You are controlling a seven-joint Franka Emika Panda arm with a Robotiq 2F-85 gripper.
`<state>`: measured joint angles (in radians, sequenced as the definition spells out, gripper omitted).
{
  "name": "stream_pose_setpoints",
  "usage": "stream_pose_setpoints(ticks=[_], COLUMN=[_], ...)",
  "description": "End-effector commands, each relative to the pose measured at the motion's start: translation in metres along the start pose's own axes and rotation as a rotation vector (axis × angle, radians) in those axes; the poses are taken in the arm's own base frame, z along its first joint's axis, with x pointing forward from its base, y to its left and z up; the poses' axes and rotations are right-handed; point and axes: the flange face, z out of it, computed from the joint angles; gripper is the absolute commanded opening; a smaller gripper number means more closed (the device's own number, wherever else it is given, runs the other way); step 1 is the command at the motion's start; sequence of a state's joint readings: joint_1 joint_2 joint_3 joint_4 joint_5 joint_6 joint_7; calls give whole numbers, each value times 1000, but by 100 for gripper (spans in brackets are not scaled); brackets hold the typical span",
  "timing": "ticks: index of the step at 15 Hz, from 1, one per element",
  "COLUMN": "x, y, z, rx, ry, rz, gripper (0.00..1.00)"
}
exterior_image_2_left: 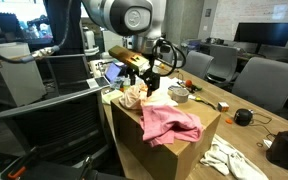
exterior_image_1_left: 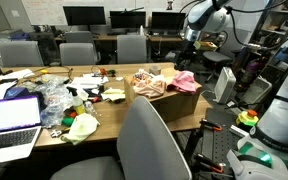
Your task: Put the two objects on the headrest of the grey chair
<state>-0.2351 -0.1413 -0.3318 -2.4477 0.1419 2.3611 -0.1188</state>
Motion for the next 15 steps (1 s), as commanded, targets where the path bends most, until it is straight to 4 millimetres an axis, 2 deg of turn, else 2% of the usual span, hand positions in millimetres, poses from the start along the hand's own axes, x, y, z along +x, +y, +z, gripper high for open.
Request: stream_pose_setpoints(ticks=[1, 9, 15], x=[17, 21, 29], y=[15, 67, 79], z=[6, 35, 60], rx=[-49, -9, 38], ry=[5, -54, -78], rz=[94, 258, 344], gripper=[100, 100, 100])
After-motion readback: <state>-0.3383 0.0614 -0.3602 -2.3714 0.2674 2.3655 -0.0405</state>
